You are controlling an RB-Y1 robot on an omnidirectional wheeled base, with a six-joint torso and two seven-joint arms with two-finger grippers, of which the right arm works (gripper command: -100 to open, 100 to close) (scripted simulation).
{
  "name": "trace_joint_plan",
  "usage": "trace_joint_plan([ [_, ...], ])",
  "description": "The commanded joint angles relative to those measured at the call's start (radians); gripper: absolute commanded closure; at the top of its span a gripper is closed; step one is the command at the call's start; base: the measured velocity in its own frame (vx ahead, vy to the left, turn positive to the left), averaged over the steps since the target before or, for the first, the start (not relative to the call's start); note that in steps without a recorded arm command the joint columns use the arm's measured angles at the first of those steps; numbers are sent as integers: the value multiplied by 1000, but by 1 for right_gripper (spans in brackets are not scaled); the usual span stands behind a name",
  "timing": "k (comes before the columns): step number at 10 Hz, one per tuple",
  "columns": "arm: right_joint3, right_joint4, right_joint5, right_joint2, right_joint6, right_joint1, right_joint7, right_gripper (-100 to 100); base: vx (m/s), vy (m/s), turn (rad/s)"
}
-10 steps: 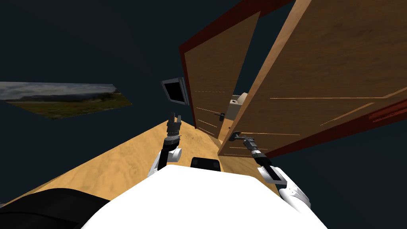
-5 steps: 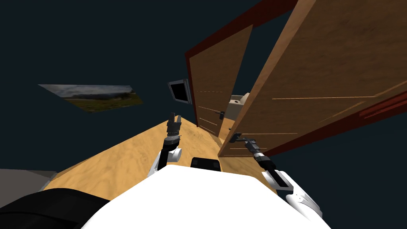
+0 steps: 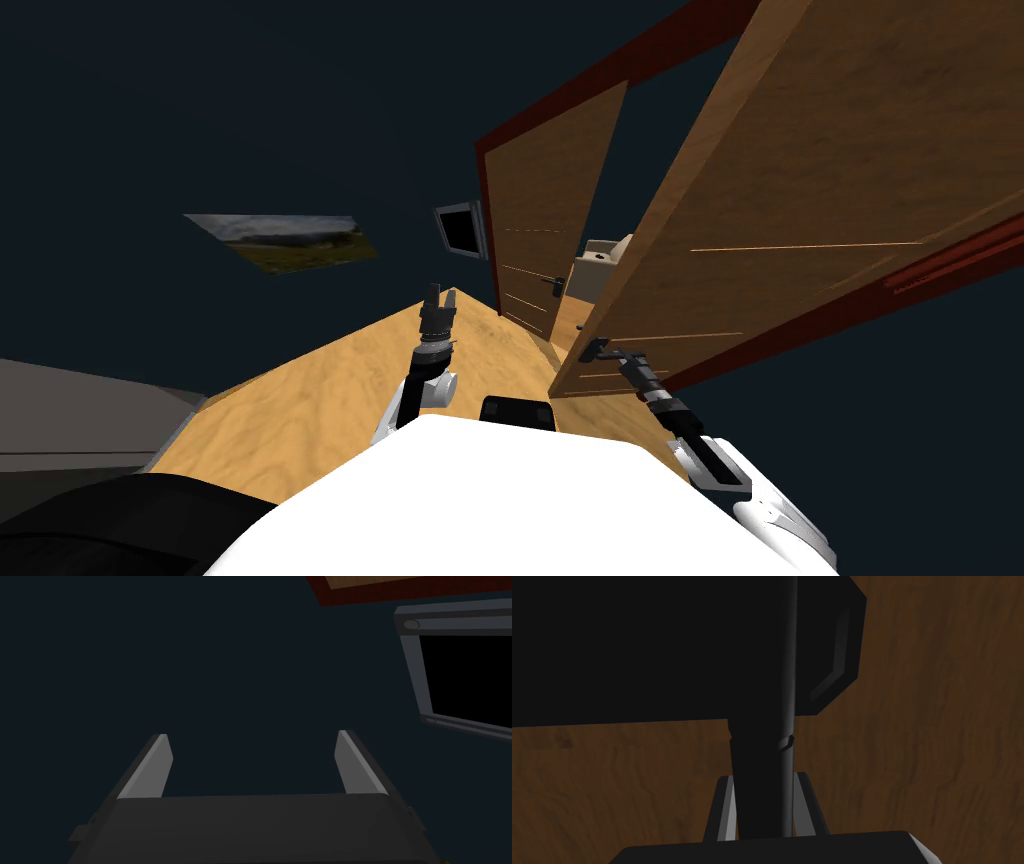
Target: Pull the door open
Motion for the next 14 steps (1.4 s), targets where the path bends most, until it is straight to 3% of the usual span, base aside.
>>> trace_joint_plan([
  [1, 3, 7, 4, -5, -26, 2, -8, 100, -186, -89, 171],
  [8, 2, 52, 20, -33, -125, 16, -38, 100, -217, -94, 159],
  [9, 2, 57, 22, -35, -135, 18, -41, 100, -243, -117, 123],
  [10, -4, 56, 19, -36, -122, 12, -37, 100, -107, -59, 24],
  [11, -4, 77, 21, -45, -158, 21, -41, 100, -106, -50, 89],
  [14, -7, 101, 21, -56, -201, 30, -46, 100, -114, -44, 87],
])
